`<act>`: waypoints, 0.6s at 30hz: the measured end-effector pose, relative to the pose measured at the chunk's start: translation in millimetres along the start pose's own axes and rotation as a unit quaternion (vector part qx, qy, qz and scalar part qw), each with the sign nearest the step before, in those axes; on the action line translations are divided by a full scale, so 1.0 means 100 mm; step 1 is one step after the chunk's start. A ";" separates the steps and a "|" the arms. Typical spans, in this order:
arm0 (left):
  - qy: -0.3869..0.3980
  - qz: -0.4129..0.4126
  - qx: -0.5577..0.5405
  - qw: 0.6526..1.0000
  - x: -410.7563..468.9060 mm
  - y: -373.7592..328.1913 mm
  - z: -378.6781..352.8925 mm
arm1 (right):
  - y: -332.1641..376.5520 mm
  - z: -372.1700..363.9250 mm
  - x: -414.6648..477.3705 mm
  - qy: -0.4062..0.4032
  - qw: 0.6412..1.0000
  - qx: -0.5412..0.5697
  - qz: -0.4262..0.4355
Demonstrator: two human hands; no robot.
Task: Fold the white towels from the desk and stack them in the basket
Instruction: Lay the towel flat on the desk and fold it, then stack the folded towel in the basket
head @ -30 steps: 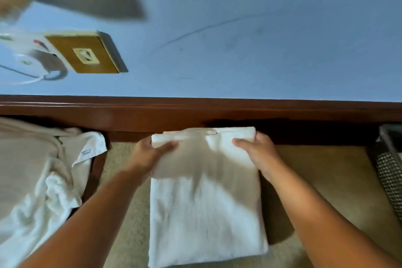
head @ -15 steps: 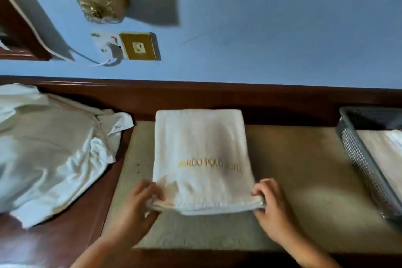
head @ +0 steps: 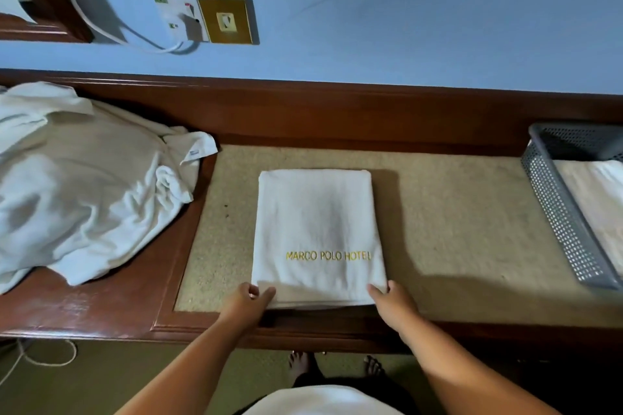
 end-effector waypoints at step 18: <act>-0.037 0.079 -0.074 0.993 -0.04 -0.01 0.02 | 0.05 0.05 -0.07 -0.031 0.997 0.064 -0.040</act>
Point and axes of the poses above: each hand's wrist, its own x-axis towards the middle knuckle, its own z-axis out of the back of the hand, y = z × x, the point moved 2 cm from there along x, towards the middle knuckle, and after that the axes turned 11 degrees about -y, right-handed, at the moved point
